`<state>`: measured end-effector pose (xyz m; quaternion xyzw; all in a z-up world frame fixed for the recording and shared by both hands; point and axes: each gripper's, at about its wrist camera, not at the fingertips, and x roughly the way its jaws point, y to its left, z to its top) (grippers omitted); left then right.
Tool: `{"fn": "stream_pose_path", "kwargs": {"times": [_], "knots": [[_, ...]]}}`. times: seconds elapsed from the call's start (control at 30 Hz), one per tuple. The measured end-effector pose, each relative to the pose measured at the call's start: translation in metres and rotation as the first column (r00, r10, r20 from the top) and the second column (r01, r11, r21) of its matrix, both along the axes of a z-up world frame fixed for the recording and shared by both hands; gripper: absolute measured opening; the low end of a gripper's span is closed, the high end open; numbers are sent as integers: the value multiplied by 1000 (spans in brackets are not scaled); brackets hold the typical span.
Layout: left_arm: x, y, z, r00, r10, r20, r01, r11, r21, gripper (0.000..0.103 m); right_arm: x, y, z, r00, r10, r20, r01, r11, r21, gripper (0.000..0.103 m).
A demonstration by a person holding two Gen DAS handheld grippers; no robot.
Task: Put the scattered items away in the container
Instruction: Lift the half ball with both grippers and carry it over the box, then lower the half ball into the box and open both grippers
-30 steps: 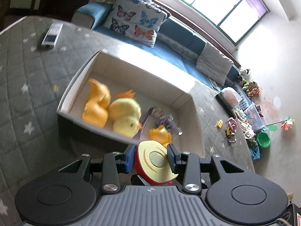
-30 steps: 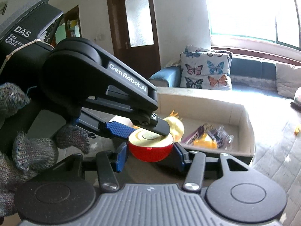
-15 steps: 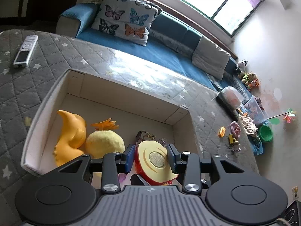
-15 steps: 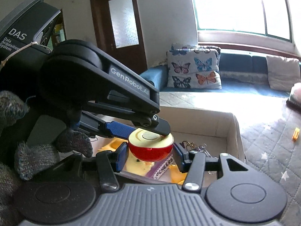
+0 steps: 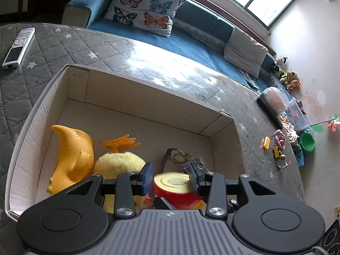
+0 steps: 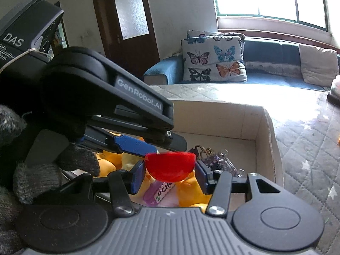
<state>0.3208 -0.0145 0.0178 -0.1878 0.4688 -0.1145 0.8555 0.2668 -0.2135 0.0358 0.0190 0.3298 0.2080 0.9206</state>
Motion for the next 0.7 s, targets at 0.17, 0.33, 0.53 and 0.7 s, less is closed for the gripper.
{"fn": "stream_pose_path", "kwargs": {"times": [0.17, 0.33, 0.53, 0.7], "knots": [[-3, 0, 1, 1000, -5, 10, 4, 1000, 10, 40, -1, 1, -1, 1000, 6, -3, -6, 1000, -9, 52], [-9, 2, 4, 1000, -4, 24, 3, 1000, 15, 40, -3, 2, 0, 1000, 8, 2, -8, 1000, -21, 52], [-17, 5, 8, 999, 3, 39, -4, 1000, 25, 40, -10, 2, 4, 1000, 13, 11, -13, 1000, -25, 54], [-28, 9, 13, 998, 14, 59, -17, 999, 40, 40, -15, 2, 7, 1000, 13, 22, -13, 1000, -28, 60]]}}
